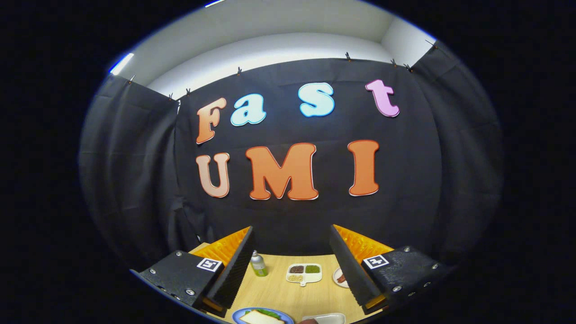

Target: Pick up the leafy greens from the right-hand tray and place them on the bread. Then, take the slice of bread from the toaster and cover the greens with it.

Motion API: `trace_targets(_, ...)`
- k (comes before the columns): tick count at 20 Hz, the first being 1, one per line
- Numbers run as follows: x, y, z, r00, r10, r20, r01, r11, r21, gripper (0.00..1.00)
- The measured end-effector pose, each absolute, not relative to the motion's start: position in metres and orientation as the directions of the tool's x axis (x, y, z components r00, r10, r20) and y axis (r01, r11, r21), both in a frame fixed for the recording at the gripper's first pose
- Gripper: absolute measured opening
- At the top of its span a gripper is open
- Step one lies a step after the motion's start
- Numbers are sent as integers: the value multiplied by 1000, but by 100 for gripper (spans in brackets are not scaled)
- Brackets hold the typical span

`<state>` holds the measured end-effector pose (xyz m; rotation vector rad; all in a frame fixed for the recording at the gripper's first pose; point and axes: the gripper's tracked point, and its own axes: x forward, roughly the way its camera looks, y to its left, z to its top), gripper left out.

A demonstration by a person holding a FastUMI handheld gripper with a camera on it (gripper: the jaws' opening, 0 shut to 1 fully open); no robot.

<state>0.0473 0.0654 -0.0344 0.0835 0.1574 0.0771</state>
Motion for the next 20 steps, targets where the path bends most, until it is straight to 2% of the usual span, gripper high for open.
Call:
trace_targets(10, 47, 53, -15, 994, 14, -113, -9, 999, 44, 98)
trace_targets(20, 51, 55, -3, 995, 29, -91, -26, 999, 34, 98)
